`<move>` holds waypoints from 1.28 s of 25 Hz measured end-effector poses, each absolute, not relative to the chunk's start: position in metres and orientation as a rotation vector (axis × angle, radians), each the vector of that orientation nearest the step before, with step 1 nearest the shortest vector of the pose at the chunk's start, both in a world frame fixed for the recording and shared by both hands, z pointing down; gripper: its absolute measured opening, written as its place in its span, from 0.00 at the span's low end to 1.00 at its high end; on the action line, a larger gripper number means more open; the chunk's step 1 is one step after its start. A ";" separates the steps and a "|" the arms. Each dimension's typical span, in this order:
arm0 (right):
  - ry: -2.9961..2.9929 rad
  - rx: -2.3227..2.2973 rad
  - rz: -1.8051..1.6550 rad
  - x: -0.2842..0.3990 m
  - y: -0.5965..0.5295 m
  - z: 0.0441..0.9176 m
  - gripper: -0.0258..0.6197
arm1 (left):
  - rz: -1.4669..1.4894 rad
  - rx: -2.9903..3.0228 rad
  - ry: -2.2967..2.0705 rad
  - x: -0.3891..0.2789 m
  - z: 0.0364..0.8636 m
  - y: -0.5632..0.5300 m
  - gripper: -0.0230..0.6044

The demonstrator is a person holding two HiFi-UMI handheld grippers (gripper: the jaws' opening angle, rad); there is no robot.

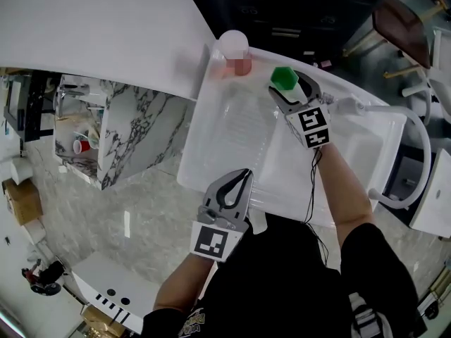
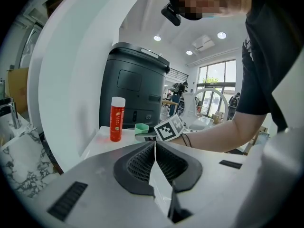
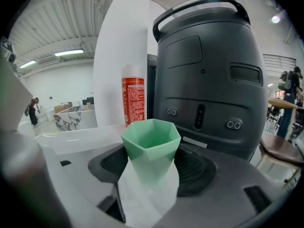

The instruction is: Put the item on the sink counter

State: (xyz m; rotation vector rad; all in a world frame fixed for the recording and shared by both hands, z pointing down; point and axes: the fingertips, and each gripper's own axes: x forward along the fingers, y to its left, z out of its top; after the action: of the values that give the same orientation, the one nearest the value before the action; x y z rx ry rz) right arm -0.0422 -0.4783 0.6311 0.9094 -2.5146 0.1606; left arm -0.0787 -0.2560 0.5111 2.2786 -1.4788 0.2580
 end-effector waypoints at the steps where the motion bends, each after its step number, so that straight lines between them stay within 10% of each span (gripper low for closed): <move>1: -2.512 0.912 0.162 -0.042 -0.480 0.633 0.59 | 0.257 2.277 -1.480 -0.079 0.512 -0.257 0.07; 32: -2.572 1.079 0.140 -0.016 -0.425 0.570 0.65 | 0.189 2.384 -1.450 -0.076 0.484 -0.226 0.07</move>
State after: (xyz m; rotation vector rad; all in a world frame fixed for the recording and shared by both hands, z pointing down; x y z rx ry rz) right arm -0.0159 -0.4252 0.5702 1.0790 -2.5716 0.1399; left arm -0.0760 -0.2263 0.4837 2.3842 -1.4495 0.1894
